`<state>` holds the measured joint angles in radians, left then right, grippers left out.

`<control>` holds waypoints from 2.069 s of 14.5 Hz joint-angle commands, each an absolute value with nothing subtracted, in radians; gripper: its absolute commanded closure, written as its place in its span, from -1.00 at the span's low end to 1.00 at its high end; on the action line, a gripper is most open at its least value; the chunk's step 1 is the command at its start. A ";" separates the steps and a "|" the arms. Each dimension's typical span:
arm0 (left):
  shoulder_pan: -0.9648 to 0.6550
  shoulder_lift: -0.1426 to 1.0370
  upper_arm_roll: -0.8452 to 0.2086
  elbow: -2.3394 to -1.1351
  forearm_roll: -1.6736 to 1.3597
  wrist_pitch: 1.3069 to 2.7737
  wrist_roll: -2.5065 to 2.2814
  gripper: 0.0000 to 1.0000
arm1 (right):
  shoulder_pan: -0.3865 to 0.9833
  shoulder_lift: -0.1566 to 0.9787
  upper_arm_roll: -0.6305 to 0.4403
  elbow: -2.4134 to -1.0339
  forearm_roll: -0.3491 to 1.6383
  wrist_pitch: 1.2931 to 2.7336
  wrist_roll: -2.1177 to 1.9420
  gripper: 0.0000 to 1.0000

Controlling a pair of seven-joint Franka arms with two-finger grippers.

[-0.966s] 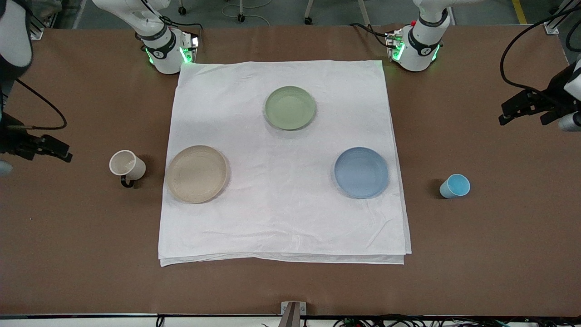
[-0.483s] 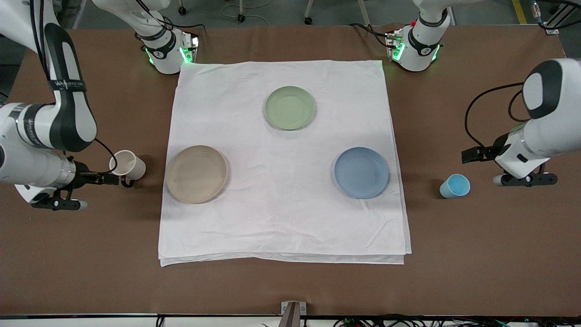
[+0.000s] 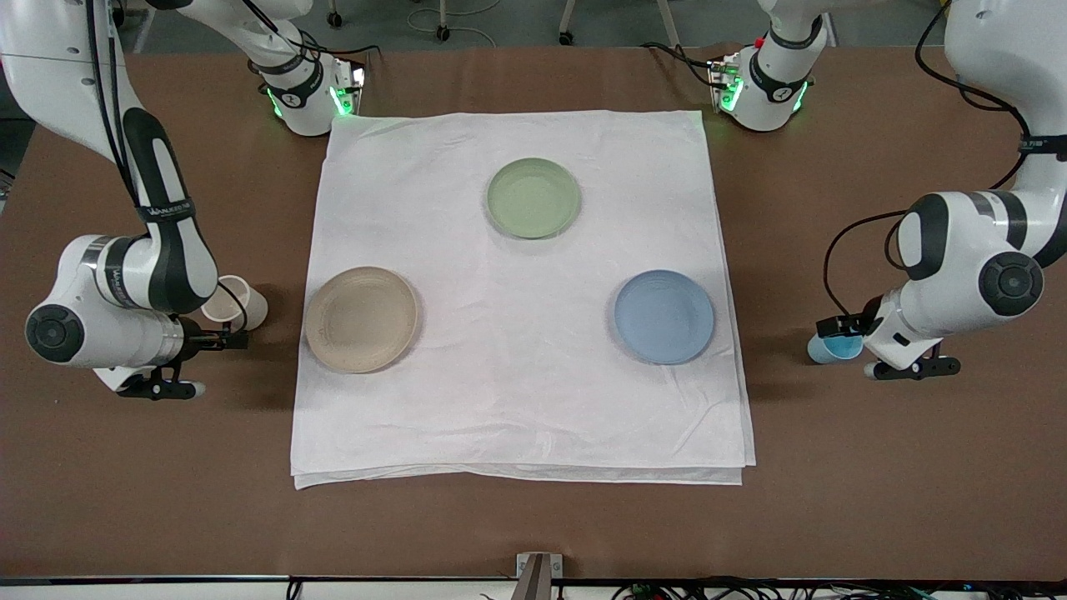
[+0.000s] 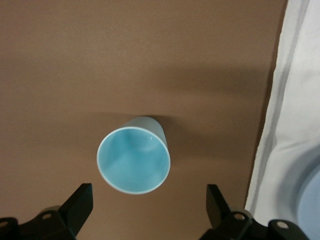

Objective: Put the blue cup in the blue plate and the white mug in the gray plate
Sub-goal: 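Reach the right gripper to the white mug while the left gripper reaches the blue cup, then grasp the mug handle with the right gripper while the left gripper grasps the cup, then carry the mug onto the beige plate while the left gripper carries the cup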

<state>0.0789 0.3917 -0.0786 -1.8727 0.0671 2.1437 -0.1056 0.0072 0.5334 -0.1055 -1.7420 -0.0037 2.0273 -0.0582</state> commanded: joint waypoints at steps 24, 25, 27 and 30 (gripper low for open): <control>0.069 0.425 -0.089 -1.899 0.104 2.208 -0.215 1.00 | -0.020 0.572 -0.095 -1.822 0.049 2.063 -0.158 0.95; 0.054 0.402 -0.094 -1.895 0.104 2.168 -0.218 1.00 | -0.017 0.569 -0.095 -1.822 0.049 2.060 -0.158 0.96; -0.009 0.374 -0.103 -1.870 0.104 2.088 -0.294 1.00 | -0.006 0.551 -0.091 -1.812 0.049 2.008 -0.163 0.97; -0.135 0.380 -0.126 -1.826 0.097 2.036 -0.466 1.00 | 0.006 0.476 -0.087 -1.802 0.046 1.953 -0.178 0.98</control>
<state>-0.0547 0.3812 -0.1160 -1.8499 0.0761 2.0695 -0.3479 -0.0025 0.5622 -0.0904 -1.7859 0.0288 2.0018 -0.1530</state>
